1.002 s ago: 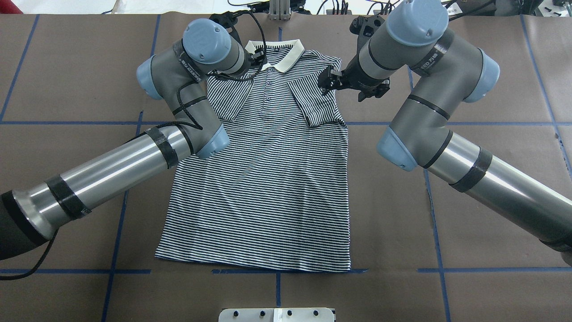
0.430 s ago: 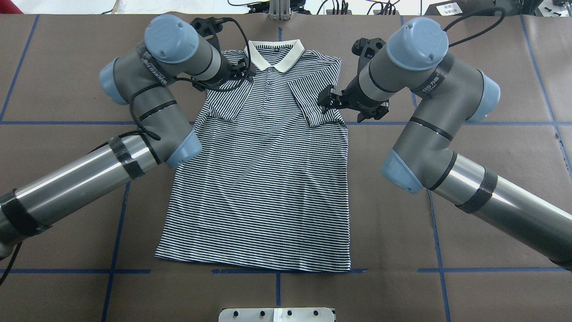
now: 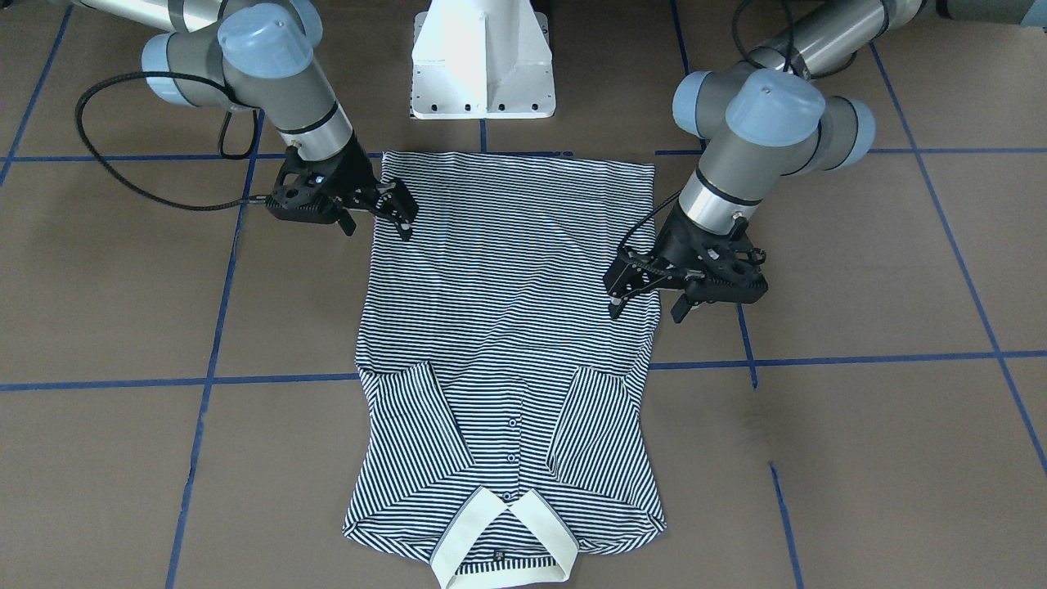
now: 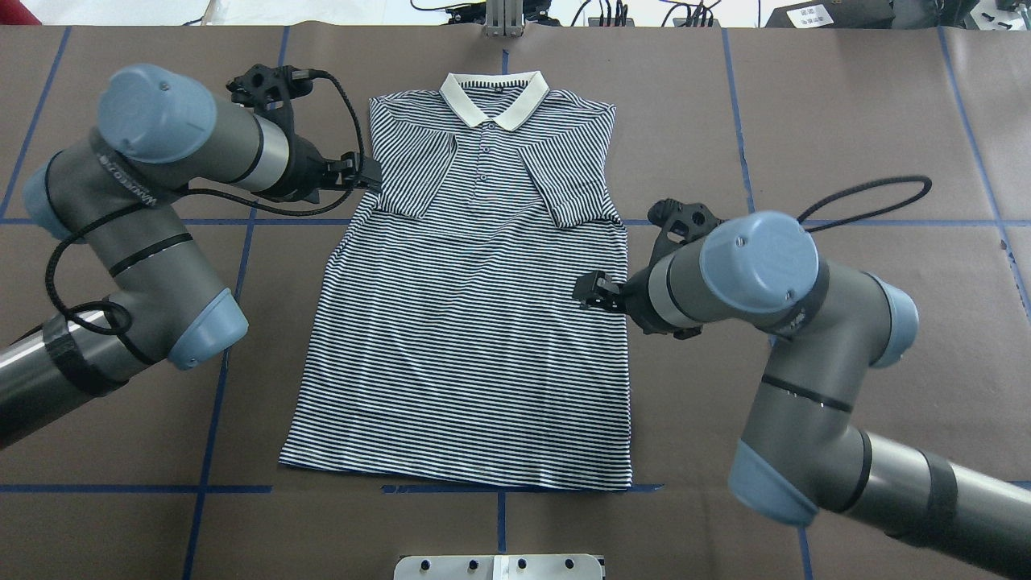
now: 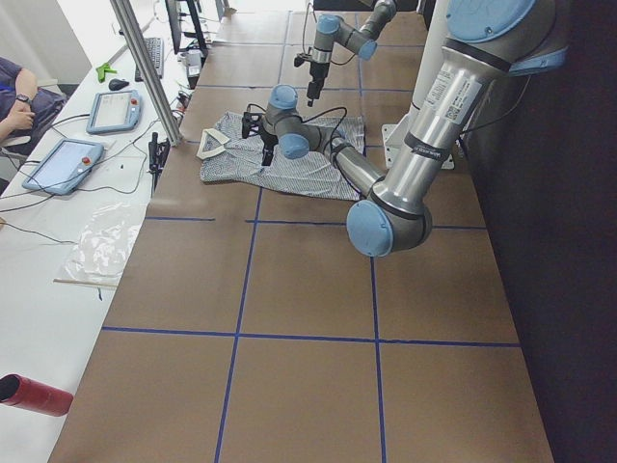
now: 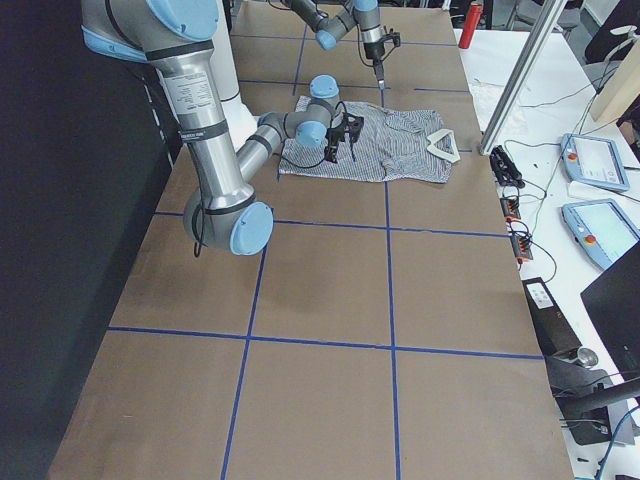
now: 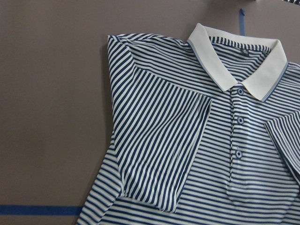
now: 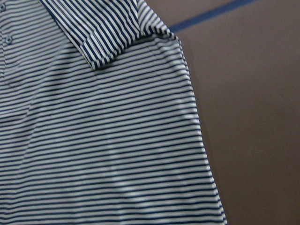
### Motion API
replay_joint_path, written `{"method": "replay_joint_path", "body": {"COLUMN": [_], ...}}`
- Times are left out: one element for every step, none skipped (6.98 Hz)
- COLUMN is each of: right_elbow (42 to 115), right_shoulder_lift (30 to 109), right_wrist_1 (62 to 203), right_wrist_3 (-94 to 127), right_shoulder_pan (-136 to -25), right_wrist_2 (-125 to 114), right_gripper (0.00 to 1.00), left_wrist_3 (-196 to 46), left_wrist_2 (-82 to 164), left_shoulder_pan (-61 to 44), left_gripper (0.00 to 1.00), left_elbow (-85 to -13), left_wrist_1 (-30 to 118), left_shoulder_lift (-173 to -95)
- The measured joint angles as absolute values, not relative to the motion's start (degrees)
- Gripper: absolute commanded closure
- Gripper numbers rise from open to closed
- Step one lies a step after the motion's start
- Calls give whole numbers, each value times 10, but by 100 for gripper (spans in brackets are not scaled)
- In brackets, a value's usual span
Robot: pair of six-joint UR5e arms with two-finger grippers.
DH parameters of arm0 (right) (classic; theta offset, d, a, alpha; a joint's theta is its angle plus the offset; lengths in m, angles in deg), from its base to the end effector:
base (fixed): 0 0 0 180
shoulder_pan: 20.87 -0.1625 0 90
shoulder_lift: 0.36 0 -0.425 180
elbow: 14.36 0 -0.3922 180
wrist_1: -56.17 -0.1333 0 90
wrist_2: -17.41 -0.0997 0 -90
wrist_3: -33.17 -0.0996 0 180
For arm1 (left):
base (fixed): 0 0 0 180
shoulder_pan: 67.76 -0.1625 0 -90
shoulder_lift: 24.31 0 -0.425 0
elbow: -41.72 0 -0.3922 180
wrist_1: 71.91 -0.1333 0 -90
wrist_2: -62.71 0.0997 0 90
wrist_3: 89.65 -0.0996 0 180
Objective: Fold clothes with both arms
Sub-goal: 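Move the right gripper to the hem corner nearest the robot while the left arm withdraws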
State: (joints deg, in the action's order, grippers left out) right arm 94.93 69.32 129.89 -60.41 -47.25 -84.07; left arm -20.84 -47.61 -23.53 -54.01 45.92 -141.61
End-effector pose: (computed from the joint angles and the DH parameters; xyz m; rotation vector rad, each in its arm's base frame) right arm -0.4750 -0.3622 0.2832 0.0117 -0.9956 0.3817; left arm 0.3997 -0.5268 0.2848 0.2980 1.0569 -0.1727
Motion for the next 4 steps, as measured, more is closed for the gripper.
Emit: {"method": "replay_joint_path", "body": {"right_elbow": [975,990,998,1001], "right_shoulder_lift": [721,744,762,774], "right_wrist_1": [1299,1300,1299,1300], "right_wrist_3": [-643,-671,-686,-693], "right_shoulder_pan": [-419,-371,-338,-317], "right_wrist_2": [-792,-754,-732,-722], "right_gripper": [1,2,3,6], "left_wrist_3": [-215,-217,-218,-219], "left_wrist_2": [-478,-478,-478,-477], "left_shoulder_pan": [-235,-235,-235,-236], "left_gripper": [0,0,0,0], "left_elbow": [-553,-557,-558,-557], "left_wrist_1": [458,458,458,457], "left_shoulder_lift": [-1404,-1399,-1397,-1397]}}
